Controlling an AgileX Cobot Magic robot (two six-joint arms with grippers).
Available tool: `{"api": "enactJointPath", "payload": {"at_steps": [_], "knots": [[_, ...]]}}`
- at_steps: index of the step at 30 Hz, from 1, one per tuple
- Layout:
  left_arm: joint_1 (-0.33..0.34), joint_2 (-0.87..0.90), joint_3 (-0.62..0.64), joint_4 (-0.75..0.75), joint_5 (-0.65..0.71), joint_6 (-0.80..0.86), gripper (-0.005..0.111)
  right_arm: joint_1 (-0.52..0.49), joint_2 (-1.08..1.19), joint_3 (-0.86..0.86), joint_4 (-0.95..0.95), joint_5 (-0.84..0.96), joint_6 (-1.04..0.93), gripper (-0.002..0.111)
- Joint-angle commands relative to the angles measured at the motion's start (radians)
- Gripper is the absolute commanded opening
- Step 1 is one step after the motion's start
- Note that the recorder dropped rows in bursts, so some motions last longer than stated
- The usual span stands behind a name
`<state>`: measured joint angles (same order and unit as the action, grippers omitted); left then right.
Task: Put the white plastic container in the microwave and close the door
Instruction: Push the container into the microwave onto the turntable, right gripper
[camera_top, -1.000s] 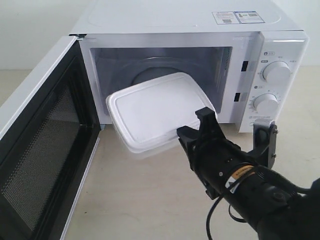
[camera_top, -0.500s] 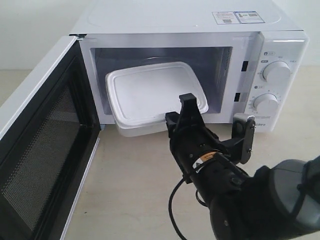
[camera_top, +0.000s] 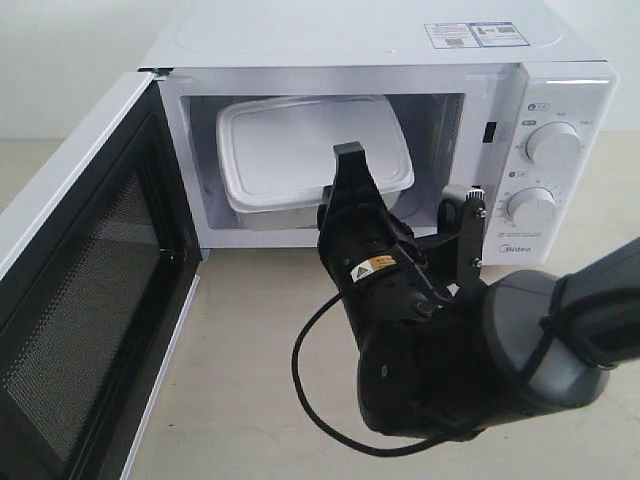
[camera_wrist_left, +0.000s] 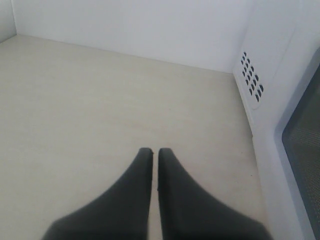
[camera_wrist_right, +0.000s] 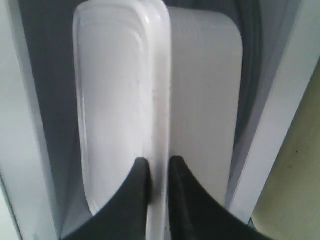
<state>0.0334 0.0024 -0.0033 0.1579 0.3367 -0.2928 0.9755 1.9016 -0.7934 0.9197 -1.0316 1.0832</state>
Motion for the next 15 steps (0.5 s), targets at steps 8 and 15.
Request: {"api": "enactJointPath", "payload": {"at_steps": [8, 15], "knots": [[0.003, -0.002, 0.003, -0.008, -0.003, -0.004, 0.004, -0.002, 0.046, -0.056, 0.099, -0.024, -0.043, 0.000], [0.003, -0.002, 0.003, -0.008, -0.003, -0.004, 0.004, -0.002, 0.080, -0.117, 0.120, -0.024, -0.078, 0.000]]}}
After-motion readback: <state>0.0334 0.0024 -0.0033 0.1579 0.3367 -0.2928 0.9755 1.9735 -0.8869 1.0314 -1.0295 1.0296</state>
